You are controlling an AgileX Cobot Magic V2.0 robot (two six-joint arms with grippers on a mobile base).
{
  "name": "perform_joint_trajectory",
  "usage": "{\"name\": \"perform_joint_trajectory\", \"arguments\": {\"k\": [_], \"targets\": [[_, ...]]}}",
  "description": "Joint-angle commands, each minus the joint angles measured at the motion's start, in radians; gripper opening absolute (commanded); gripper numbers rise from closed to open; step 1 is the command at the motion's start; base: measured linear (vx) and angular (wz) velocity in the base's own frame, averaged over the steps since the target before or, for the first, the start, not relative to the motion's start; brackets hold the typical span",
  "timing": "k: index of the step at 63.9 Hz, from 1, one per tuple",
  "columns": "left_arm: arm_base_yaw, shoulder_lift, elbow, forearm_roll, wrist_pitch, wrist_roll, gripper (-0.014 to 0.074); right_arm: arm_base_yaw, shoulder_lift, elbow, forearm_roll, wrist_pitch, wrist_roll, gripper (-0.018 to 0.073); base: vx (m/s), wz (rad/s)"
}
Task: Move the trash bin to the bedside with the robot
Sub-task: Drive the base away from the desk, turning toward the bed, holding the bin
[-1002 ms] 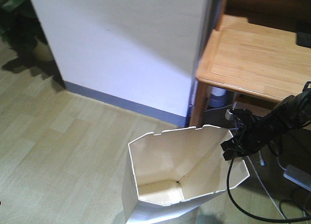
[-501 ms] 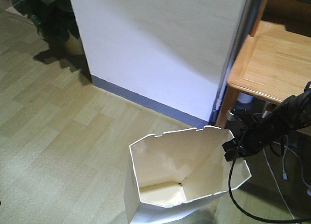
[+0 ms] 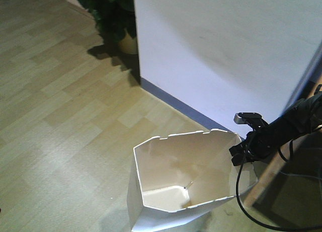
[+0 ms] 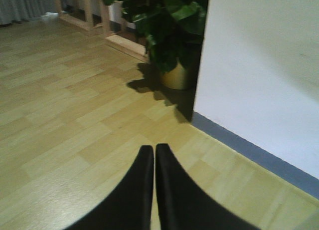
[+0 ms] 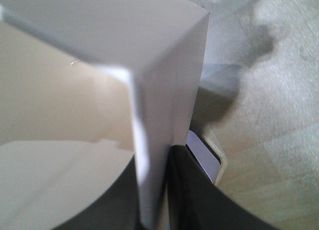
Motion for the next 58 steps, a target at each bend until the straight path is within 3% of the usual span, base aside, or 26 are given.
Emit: {"name": "perform_joint_trajectory", "arguments": {"k": [1,58], "targets": [[-0.003,-0.014,0.003,-0.002,-0.066,-0.004,-0.0006,-0.001,-0.073,-0.014,0.083,0.166,0.000,-0.0005,0.12,0.47],[-0.003,-0.014,0.003,-0.002,-0.066,-0.004,-0.0006,-0.001,-0.073,-0.014,0.083,0.166,0.000,-0.0005,0.14,0.54]]}}
